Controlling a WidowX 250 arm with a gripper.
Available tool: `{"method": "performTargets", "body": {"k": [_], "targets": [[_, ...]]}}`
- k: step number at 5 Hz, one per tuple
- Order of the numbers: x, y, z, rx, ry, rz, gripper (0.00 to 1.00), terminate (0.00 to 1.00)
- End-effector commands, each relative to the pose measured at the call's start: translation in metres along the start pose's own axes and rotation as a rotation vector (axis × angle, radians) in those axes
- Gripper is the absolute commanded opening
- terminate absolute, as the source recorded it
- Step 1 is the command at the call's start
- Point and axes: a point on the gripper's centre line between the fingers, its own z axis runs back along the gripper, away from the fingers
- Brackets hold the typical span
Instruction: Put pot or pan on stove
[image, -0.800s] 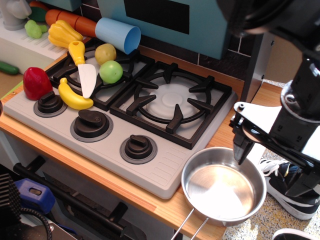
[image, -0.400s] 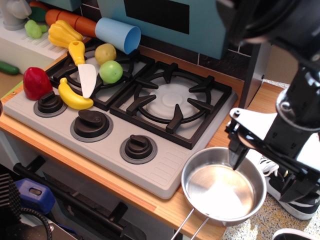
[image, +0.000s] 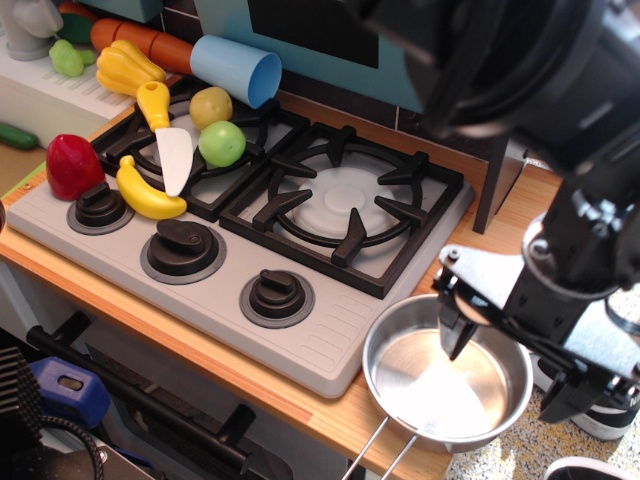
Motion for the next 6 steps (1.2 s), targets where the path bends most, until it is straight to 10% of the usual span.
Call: {"method": "performTargets", "body": {"k": [1, 5, 6], "targets": [[0.0, -0.002, -0.01, -0.047, -0.038, -0.004, 1.0, 0.0], [0.002, -0.001, -0.048, -0.057, -0.088, -0.069, 1.0, 0.0], [0.01, -0.003, -0.049, -0.045, -0.081, -0.084, 0.0, 0.0]]}}
